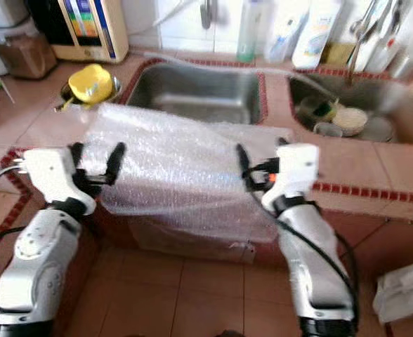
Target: Kitchen organization
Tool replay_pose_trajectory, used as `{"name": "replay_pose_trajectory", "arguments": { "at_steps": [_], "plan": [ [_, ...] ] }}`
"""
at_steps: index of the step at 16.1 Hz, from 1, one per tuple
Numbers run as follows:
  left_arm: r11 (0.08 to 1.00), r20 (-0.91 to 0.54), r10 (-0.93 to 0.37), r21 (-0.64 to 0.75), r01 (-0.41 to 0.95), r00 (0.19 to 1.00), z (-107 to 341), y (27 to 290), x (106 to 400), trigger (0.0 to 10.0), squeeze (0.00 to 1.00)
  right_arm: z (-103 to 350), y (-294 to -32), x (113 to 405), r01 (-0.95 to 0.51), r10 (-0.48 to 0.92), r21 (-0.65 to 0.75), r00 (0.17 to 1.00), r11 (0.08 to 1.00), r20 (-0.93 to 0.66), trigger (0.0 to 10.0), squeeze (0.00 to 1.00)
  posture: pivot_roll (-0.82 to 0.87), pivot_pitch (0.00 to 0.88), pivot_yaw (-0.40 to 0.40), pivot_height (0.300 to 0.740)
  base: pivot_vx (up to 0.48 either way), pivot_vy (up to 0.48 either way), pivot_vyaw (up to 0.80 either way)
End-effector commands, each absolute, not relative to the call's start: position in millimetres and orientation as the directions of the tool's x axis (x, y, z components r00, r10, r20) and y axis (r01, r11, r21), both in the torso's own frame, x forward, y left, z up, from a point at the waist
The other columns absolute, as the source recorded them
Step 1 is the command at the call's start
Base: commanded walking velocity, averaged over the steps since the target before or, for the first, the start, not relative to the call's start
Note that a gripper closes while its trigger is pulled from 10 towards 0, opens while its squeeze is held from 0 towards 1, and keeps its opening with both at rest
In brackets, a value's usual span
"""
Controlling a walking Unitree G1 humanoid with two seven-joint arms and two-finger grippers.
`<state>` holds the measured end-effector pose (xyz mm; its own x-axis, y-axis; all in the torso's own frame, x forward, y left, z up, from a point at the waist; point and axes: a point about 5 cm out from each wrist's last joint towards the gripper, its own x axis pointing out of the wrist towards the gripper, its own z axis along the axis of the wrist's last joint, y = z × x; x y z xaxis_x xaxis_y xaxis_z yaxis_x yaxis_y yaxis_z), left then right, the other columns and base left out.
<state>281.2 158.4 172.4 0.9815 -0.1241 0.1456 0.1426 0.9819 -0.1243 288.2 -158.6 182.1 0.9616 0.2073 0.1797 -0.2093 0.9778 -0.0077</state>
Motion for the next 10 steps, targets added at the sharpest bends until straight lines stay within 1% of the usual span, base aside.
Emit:
{"name": "replay_pose_trajectory", "arguments": {
  "at_steps": [1, 10],
  "plan": [
    [0.987, 0.151, -0.100, -0.112, 0.118, 0.983, 175.2, 166.4, 279.8, 10.0, 0.00, 185.6, -150.9, 288.2, -0.232, 0.228, -0.003, 0.954, 0.973, 0.195, 10.0, 0.00, -0.01, 0.135, -0.016, 0.740, 0.277, 0.000, 0.00],
    [0.987, 0.143, -0.110, -0.101, 0.125, 0.984, 174.7, 166.3, 279.6, 10.0, 0.00, 184.2, -148.9, 287.2, -0.227, 0.223, -0.002, 0.955, 0.974, 0.194, 10.0, 0.00, -0.01, 0.141, -0.007, 0.740, 0.276, 0.000, 0.00]
  ]
}}
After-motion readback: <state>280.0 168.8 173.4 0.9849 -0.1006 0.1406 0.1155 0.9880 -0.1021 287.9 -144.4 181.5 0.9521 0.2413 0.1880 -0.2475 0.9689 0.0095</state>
